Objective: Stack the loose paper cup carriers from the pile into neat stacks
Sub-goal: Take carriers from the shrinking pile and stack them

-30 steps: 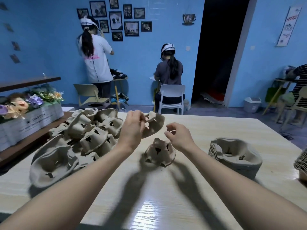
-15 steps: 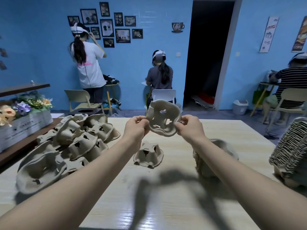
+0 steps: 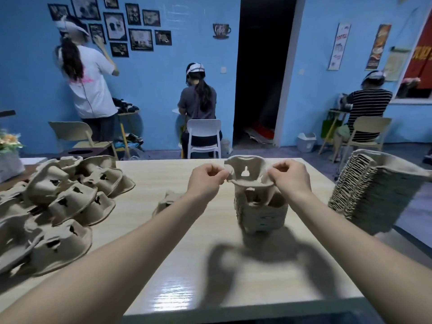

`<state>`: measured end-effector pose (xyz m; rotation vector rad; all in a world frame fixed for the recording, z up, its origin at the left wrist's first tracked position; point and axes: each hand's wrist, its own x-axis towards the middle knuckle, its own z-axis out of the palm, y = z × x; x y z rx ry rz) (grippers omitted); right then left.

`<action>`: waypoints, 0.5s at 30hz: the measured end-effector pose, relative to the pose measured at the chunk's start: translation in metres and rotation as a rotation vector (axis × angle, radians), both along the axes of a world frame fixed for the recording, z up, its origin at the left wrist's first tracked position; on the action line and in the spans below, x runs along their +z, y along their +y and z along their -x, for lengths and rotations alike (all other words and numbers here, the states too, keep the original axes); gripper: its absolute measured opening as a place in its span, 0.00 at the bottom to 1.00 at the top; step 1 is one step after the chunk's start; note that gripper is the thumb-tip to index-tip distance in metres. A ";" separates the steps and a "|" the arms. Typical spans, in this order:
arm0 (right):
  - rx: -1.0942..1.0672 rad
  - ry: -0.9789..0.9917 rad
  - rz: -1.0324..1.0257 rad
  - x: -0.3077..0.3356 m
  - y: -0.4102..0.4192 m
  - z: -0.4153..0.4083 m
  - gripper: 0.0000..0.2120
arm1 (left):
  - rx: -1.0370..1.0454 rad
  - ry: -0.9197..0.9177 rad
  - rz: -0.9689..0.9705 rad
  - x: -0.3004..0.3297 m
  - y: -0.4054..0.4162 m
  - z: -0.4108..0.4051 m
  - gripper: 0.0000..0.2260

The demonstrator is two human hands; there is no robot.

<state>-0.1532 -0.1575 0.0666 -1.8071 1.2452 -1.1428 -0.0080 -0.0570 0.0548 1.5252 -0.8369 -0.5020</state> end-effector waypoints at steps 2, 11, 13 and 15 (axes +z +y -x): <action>-0.032 0.015 0.000 -0.003 -0.002 0.008 0.04 | -0.010 -0.001 -0.028 -0.004 -0.004 0.008 0.08; -0.061 0.049 -0.025 -0.022 0.000 0.027 0.05 | -0.041 -0.048 -0.078 -0.019 -0.006 0.025 0.07; -0.062 0.050 -0.035 -0.027 0.001 0.027 0.06 | -0.029 -0.080 -0.090 -0.023 -0.006 0.026 0.07; -0.062 0.057 -0.032 -0.031 0.003 0.028 0.06 | -0.022 -0.112 -0.098 -0.026 -0.005 0.028 0.06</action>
